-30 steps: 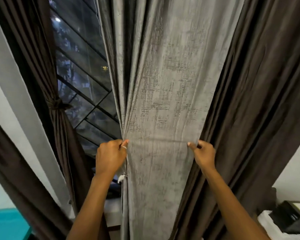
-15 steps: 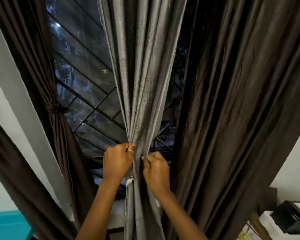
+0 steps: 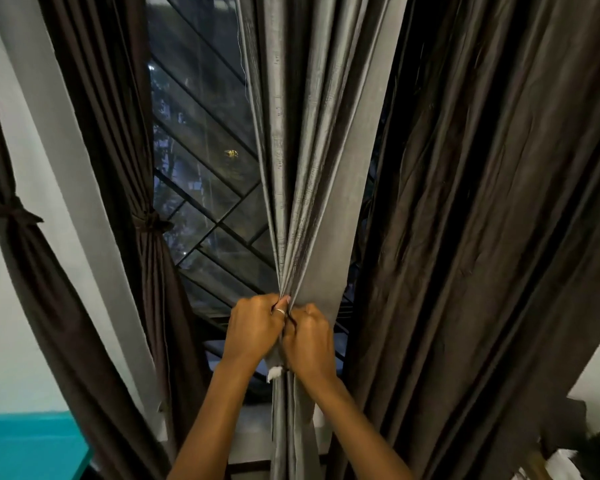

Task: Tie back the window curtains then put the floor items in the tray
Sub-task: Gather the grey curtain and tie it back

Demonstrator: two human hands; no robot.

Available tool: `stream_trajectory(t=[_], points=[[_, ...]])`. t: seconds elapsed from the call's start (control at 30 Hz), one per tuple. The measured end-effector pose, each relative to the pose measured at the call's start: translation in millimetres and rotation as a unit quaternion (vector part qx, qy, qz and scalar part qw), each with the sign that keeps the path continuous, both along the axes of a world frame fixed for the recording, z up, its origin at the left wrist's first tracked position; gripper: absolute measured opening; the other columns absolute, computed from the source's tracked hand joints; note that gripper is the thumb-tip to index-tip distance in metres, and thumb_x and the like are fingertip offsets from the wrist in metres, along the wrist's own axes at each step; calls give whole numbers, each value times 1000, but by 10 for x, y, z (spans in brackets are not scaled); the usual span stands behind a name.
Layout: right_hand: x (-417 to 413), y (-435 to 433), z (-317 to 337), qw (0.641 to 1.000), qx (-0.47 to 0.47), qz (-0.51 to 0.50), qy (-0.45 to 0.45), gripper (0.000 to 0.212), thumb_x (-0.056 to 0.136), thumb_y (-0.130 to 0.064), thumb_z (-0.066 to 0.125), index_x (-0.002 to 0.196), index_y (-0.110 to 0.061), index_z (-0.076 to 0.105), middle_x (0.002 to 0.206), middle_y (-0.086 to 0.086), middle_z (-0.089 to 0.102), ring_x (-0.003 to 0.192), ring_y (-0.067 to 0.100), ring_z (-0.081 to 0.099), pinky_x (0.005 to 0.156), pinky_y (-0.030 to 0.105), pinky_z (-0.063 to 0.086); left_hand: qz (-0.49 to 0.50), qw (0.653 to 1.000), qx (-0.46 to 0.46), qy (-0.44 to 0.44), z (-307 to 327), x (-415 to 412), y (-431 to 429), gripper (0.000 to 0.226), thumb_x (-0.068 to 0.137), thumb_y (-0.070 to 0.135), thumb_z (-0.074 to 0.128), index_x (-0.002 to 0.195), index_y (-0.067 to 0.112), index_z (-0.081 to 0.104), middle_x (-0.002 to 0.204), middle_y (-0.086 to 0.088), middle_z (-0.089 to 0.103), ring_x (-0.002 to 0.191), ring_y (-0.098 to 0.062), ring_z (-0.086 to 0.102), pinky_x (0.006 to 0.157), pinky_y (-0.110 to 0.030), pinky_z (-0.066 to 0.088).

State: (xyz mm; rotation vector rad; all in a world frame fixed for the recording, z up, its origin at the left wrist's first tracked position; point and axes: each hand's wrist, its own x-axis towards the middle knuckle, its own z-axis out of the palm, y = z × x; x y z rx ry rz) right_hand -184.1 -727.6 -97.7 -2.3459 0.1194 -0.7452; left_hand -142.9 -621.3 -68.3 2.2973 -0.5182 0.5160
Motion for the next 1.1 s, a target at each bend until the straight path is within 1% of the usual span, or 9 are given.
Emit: stream_trajectory(t=[0.2, 0.37, 0.5, 0.63, 0.77, 0.83, 0.9, 1.0, 1.1], points=[[-28, 26, 2, 998, -55, 10, 25, 21, 102, -16, 48, 108, -9, 66, 102, 10, 64, 84, 22, 65, 73, 33, 53, -11, 999, -4, 49, -3, -8, -38, 33, 98, 30, 53, 67, 19, 48, 58, 3, 56, 52, -9, 52, 56, -28, 36], [-59, 91, -12, 999, -41, 35, 8, 18, 101, -16, 53, 110, -6, 65, 99, 8, 69, 83, 20, 69, 70, 28, 55, -10, 997, -30, 70, 65, -23, -77, 48, 88, 63, 59, 70, 18, 52, 56, 3, 59, 54, -8, 57, 45, -17, 38], [-91, 78, -30, 998, -64, 23, 8, 21, 101, -13, 49, 112, -4, 65, 104, 10, 65, 86, 21, 66, 70, 25, 48, -12, 996, -42, 76, 57, 41, -71, 29, 94, 36, 64, 77, 15, 55, 64, 1, 60, 57, -8, 55, 52, -28, 39], [-141, -79, -44, 992, 27, 126, -17, 16, 94, -12, 55, 105, -12, 68, 102, 4, 63, 90, 13, 62, 80, 26, 52, -44, 994, -48, 83, 50, 35, -5, 18, 98, 31, 60, 96, 14, 63, 81, -1, 69, 71, -12, 63, 64, -32, 51], [-103, -435, -114, 984, 150, 94, -20, 44, 89, -24, 72, 130, -23, 56, 127, -9, 46, 116, -1, 51, 98, 11, 44, -100, 989, -64, 91, 35, -10, 80, 21, 98, 31, 59, 113, 17, 65, 98, 4, 72, 87, -10, 67, 77, -30, 55], [-52, -600, -68, 967, 242, 81, -6, 63, 88, -31, 76, 141, -26, 43, 131, -16, 41, 116, -12, 49, 90, 2, 42, -137, 981, -80, 107, 27, -47, 117, 26, 99, 32, 59, 123, 22, 63, 110, 10, 72, 98, -2, 67, 82, -22, 55], [11, -748, 7, 934, 336, 121, 8, 74, 85, -31, 81, 144, -31, 35, 130, -21, 48, 108, -19, 55, 81, 3, 48, -168, 973, -92, 131, 40, -87, 152, 30, 100, 34, 58, 129, 28, 61, 119, 16, 70, 105, 3, 65, 88, -20, 54], [85, -970, 119, 866, 458, 193, 50, 84, 75, -23, 89, 143, -26, 40, 129, -5, 65, 111, 4, 67, 84, 23, 58, -214, 959, -100, 159, 78, -136, 206, 37, 101, 35, 57, 138, 29, 55, 129, 17, 65, 117, 3, 60, 100, -26, 51], [112, -1125, 190, 815, 493, 286, 103, 76, 70, -20, 91, 137, -13, 55, 130, 10, 68, 121, 28, 65, 93, 36, 57, -244, 946, -92, 194, 114, -167, 270, 41, 101, 38, 56, 141, 30, 51, 134, 17, 62, 121, 2, 58, 106, -30, 48]])
